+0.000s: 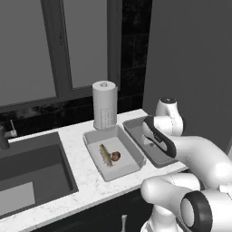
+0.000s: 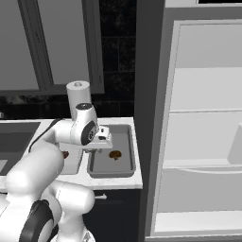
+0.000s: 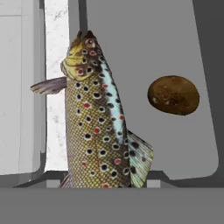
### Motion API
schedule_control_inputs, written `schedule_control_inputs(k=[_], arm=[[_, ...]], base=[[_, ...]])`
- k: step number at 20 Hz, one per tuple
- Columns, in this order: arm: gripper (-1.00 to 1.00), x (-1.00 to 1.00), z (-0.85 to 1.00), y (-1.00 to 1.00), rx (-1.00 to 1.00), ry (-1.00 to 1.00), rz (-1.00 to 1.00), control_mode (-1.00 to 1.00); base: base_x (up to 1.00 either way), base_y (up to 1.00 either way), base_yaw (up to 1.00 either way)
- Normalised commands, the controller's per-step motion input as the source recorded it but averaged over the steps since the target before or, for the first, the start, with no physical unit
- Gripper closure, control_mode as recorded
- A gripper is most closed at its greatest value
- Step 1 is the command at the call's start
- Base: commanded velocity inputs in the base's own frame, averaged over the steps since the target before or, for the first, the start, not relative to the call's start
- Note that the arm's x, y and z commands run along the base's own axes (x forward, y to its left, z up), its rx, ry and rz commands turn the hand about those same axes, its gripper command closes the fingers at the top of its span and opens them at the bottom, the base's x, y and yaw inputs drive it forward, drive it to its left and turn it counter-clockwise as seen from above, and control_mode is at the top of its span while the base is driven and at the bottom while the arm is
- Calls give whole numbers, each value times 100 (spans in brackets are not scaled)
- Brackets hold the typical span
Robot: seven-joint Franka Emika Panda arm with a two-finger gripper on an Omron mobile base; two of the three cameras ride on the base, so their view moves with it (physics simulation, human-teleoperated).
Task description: Place one mushroom and one fish in each tupperware on the nearby counter, to pack two identical lunches.
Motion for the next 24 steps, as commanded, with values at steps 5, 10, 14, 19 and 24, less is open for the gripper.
schedule_control_inputs(k=[5, 10, 14, 19, 24], arm=[[100, 34, -40, -5, -1, 0, 0, -100], [100, 33, -38, -9, 0, 0, 0, -100], [100, 37, -31, -2, -1, 0, 0, -100], [-100, 44, -25, 0, -1, 0, 0, -100], [-100, 48, -13, -5, 0, 0, 0, -100]], base=[[0, 0, 0], [0, 0, 0], [0, 0, 0], [0, 0, 0], [0, 0, 0]])
